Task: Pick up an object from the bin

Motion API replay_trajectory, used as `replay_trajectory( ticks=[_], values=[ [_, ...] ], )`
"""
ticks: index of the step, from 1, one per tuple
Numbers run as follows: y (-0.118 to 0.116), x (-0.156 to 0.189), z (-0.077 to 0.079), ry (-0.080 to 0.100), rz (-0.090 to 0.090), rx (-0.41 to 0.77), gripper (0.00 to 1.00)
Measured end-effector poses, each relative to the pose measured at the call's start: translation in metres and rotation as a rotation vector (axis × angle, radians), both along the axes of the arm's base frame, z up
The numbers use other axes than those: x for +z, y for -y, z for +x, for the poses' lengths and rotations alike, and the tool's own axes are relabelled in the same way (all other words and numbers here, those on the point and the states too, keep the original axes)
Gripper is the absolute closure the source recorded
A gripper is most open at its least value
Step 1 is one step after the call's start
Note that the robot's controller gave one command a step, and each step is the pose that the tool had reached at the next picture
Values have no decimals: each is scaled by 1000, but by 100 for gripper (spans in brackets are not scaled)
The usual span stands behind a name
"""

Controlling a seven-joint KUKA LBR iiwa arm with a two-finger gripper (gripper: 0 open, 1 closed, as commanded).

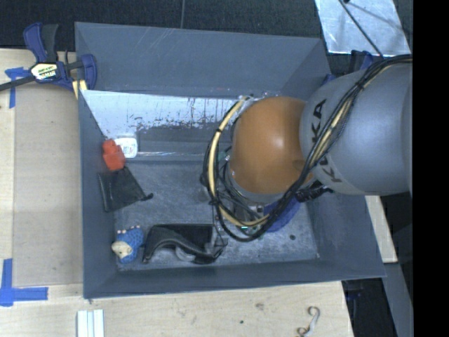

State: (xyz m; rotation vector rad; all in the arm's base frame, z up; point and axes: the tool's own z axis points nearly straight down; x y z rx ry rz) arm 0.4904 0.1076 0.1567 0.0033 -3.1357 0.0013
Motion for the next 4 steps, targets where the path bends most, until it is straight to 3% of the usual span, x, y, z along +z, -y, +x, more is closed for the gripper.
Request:
replay_trajectory(
  ticks=[1,2,3,4],
  values=[
    [-19,-66,26,23,5,-43,0],
    [-92,-83,-3,16,7,-82,0],
    [-89,-82,-4,8,5,-86,100],
    [-57,19,0,17,1,68,100]
  ],
)
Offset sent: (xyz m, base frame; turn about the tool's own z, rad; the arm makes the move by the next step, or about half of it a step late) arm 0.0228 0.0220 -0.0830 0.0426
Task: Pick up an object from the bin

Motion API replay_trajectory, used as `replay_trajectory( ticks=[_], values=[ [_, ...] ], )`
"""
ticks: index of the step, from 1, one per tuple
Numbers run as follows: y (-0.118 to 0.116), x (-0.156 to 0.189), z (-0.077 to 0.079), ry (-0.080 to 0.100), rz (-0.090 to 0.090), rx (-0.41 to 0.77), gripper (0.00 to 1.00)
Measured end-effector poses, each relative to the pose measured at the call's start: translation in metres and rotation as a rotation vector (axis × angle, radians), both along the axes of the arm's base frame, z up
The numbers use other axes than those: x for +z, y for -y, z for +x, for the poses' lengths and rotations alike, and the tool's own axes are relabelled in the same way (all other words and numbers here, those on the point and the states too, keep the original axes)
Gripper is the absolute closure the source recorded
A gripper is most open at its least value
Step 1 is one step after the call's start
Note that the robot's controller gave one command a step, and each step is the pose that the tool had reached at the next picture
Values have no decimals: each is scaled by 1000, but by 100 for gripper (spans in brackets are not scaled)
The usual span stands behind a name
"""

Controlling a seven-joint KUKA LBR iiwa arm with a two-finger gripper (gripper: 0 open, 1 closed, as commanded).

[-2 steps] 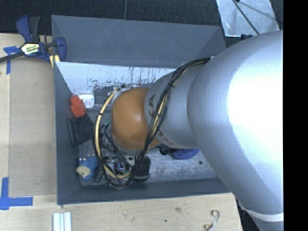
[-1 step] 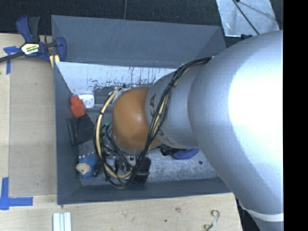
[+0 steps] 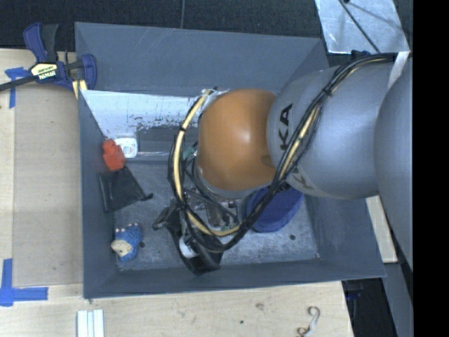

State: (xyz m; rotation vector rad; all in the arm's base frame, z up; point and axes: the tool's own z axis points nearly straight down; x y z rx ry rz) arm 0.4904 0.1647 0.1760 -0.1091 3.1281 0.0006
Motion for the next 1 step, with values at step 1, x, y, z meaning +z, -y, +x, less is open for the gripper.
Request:
replay_trajectory(
  ticks=[1],
  values=[
    [4,67,9,-1,1,20,100]
  ],
)
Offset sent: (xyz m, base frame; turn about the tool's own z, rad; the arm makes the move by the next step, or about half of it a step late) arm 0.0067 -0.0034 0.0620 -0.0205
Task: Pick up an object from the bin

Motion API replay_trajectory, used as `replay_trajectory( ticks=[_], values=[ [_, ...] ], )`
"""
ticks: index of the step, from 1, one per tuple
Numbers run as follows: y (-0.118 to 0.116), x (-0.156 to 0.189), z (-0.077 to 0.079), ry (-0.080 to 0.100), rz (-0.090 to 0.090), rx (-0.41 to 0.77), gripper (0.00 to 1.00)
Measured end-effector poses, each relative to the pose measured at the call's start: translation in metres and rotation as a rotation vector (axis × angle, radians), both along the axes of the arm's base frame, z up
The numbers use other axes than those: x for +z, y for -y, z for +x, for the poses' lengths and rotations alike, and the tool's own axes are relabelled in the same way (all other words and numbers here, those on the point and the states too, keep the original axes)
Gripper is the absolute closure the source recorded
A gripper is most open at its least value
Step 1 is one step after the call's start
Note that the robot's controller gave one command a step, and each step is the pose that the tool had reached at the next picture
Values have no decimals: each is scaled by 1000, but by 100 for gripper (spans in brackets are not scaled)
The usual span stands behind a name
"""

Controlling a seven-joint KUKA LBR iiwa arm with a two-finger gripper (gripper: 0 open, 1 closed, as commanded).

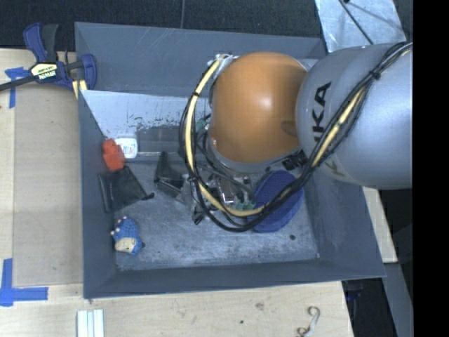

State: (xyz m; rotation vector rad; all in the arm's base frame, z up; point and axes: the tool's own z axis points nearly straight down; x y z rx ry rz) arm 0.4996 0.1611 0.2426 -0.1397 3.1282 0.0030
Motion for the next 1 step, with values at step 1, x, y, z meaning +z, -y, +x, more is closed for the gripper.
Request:
replay_trajectory(
  ticks=[1],
  values=[
    [-5,-67,25,-11,-3,33,100]
  ],
)
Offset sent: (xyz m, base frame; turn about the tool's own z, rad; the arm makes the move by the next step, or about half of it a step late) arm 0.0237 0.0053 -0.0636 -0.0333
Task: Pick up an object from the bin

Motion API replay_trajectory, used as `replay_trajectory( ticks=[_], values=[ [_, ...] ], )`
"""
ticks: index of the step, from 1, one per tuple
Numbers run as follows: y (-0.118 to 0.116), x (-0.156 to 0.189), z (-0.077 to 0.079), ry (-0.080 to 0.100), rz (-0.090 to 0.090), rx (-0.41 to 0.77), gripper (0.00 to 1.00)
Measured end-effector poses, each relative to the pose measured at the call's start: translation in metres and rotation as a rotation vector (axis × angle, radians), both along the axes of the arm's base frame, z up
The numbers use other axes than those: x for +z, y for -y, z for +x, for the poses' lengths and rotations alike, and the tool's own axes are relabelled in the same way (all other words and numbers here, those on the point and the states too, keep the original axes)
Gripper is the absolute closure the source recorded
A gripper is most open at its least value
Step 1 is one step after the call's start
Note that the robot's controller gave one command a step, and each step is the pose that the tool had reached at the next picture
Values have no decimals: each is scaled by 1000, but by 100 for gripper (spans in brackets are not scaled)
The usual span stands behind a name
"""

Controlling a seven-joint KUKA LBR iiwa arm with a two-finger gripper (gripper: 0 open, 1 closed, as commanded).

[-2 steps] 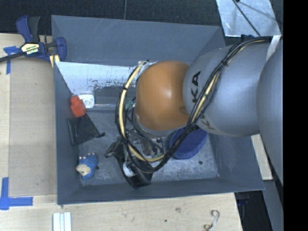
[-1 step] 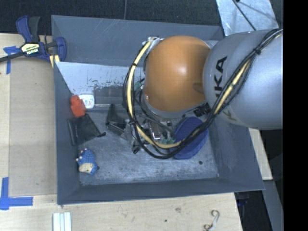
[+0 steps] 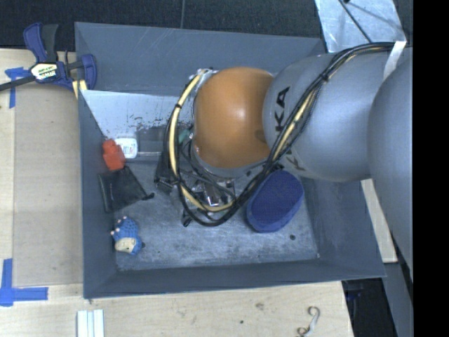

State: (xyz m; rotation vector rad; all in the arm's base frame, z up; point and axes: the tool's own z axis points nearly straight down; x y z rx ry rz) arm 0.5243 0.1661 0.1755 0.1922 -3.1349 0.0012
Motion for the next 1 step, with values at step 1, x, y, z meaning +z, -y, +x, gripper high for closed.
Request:
replay_trajectory(
  ticks=[1],
  values=[
    [-44,-31,-10,-1,2,-192,100]
  ],
)
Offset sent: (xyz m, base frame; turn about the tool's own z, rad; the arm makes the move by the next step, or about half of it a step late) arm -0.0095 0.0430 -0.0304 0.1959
